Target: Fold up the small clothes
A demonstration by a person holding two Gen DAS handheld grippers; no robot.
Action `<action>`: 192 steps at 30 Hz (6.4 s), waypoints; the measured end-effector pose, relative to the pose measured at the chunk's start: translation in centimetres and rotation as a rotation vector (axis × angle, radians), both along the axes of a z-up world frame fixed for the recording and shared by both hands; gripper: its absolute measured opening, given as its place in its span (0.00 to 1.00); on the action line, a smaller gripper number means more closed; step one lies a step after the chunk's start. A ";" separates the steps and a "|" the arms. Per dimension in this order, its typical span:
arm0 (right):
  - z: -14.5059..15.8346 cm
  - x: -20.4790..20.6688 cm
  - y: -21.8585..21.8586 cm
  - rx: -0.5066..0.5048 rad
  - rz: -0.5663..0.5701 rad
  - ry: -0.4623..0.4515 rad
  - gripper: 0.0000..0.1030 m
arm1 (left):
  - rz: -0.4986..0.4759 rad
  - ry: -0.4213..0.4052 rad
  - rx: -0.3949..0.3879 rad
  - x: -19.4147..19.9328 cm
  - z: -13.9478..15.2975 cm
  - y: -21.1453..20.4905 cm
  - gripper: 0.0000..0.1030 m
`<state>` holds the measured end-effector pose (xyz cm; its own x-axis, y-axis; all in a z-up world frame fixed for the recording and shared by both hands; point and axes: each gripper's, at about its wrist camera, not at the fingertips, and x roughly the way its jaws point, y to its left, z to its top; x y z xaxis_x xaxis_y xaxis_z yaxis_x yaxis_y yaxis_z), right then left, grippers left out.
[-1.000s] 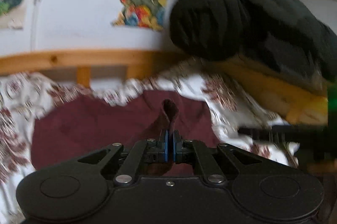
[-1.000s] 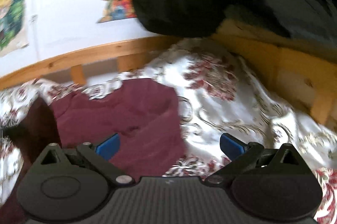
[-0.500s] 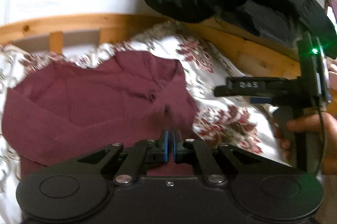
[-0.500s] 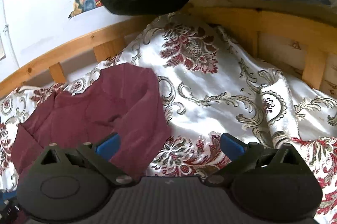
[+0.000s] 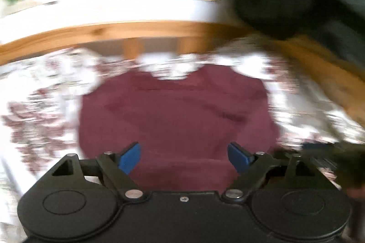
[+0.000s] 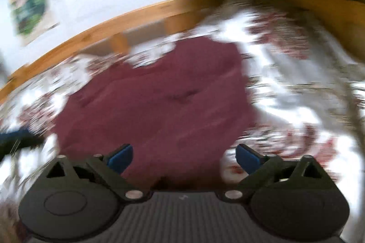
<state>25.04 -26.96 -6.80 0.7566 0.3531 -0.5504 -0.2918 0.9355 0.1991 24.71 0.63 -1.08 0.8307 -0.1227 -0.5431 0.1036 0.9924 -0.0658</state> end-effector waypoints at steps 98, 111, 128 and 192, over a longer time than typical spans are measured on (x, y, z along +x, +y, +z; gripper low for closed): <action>3.5 -13.2 0.7 -0.553 0.081 -0.309 1.00 | 0.144 -0.001 -0.193 -5.7 -0.8 8.4 0.99; -3.2 -15.2 6.3 -0.927 0.463 -0.050 1.00 | -0.092 0.229 -0.188 -11.8 -1.1 8.0 0.99; -4.7 -12.9 7.2 -0.919 0.433 -0.049 0.70 | -0.316 0.465 0.233 -10.9 -4.7 1.0 0.99; 5.7 -27.7 3.5 -0.781 0.066 -0.418 0.05 | -0.095 -0.038 0.025 -24.0 2.3 4.7 0.03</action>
<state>-2.71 -23.49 -1.06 0.9410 0.0425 -0.3357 -0.2560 0.7382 -0.6241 0.75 5.32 1.23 0.8358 -0.1887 -0.5156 0.1994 0.9793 -0.0351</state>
